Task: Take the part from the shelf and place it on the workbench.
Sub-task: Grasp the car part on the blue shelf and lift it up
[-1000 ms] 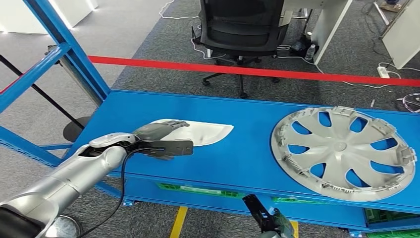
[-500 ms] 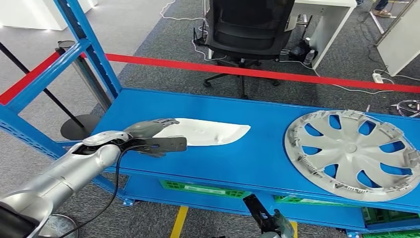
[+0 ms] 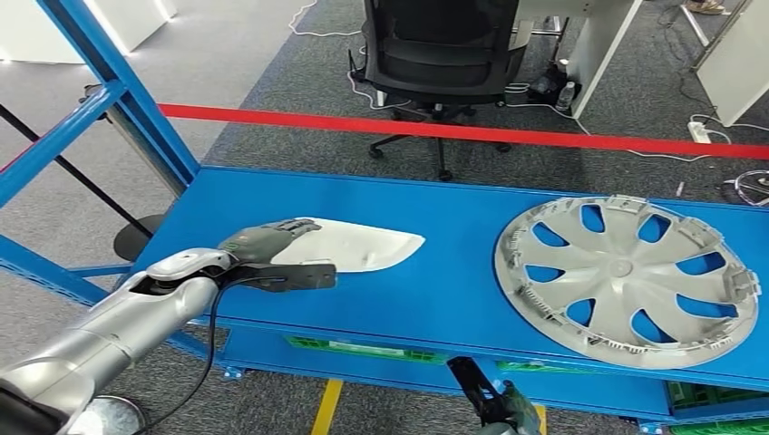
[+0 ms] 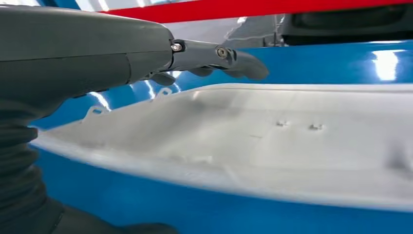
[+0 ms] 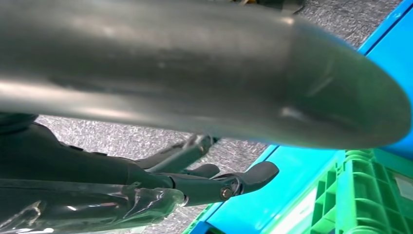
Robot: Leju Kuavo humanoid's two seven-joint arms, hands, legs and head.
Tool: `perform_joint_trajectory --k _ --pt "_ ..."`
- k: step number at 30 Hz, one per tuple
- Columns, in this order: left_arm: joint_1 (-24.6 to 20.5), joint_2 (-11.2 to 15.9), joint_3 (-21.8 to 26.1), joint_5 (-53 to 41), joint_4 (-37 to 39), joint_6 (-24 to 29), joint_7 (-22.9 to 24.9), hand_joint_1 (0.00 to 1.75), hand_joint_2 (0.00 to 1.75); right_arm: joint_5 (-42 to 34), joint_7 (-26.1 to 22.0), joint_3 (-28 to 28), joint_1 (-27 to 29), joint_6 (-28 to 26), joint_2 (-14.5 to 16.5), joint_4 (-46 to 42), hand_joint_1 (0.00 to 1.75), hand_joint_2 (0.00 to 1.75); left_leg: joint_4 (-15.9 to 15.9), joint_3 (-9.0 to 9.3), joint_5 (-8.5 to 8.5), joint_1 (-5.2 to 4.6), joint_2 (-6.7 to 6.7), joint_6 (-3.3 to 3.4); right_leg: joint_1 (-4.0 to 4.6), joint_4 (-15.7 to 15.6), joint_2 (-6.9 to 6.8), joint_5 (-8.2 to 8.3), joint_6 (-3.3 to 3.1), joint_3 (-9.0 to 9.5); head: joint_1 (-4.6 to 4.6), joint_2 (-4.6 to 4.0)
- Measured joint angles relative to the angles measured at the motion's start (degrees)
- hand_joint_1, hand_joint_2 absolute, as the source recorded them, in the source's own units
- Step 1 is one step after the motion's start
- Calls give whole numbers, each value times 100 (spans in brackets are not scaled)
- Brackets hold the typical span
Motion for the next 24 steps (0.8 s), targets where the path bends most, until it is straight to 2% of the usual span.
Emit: perform_joint_trajectory --k 1,2,4,5,6,7,10,12,14,15,16,17,19,21,22,24 --pt "21 4 -23 -14 4 31 -25 0 175 0 -2 -6 1 1 -1 0 0 0 113 -62 17 0 0 5 1 0 1 0 -1 1 -2 0" --pt "34 10 -44 -19 8 44 -39 0 175 0 -4 -11 1 1 -1 0 0 0 8 -15 136 -1 0 18 1 1 3 0 -1 4 -1 0" --pt "33 17 -78 -27 11 60 -52 0 175 1 -7 -21 -1 1 -1 0 0 0 -682 340 518 -2 1 63 2 1 8 -2 11 16 -2 0" --pt "24 17 -94 -34 11 70 -57 0 175 1 -8 -26 -3 1 -1 0 0 0 -1063 536 644 -6 0 86 14 10 11 -8 31 15 -1 0" --pt "19 15 -109 -46 12 93 -69 0 175 2 -9 -30 -5 1 -1 0 0 0 -1325 671 707 -10 -1 106 24 11 13 -8 58 11 4 0" --pt "18 15 -122 -63 12 132 -92 0 175 3 -10 -34 -5 3 -1 0 0 0 -1458 736 711 -18 -2 126 30 7 14 -4 92 5 5 0" --pt "19 14 -159 -152 14 339 -206 0 175 7 -22 -46 -2 15 -1 -2 0 0 -1518 747 719 -17 -8 210 15 -3 6 -14 198 -17 10 0" --pt "10 -7 -183 -216 14 449 -268 0 175 15 -37 -51 -5 19 -1 -2 0 0 -1546 761 738 3 -7 269 11 333 -3 -226 250 -174 25 0" --pt "14 -28 -206 -266 18 482 -293 0 175 23 -47 -62 -2 23 -2 -2 0 0 -1546 763 734 2 -5 295 14 1072 -6 -577 282 -509 37 0" --pt "22 -34 -217 -285 22 484 -296 1 175 27 -52 -73 3 25 -2 -2 0 0 -1545 764 733 0 -4 298 13 1398 -7 -687 293 -666 37 0" --pt "32 -37 -230 -305 28 489 -298 42 175 31 -58 -86 8 25 -2 -1 0 0 -1545 765 731 0 -4 299 13 1552 -7 -696 299 -744 38 0" --pt "40 -39 -244 -327 35 497 -300 83 175 37 -64 -100 9 24 -2 -1 0 0 -1543 769 729 3 -4 297 11 1484 -9 -601 303 -716 38 0" --pt "47 -42 -273 -356 48 533 -302 164 175 48 -74 -123 3 22 -6 -2 0 0 -1532 782 714 13 -9 270 1 770 -18 -234 308 -372 39 0" --pt "49 -39 -295 -364 61 579 -310 164 175 60 -86 -138 -7 20 -9 -2 0 0 -1503 775 696 -5 -18 215 0 138 -8 -32 274 -43 37 0" --pt "53 -36 -303 -367 67 596 -317 164 175 64 -90 -143 -8 20 -10 -2 0 0 -1498 770 697 -16 -22 185 6 21 3 -22 240 19 35 0" --pt "65 -33 -325 -371 78 611 -332 164 175 69 -95 -155 -2 20 -10 -2 0 0 -1518 771 713 -16 -24 132 19 13 24 -20 145 22 29 0"
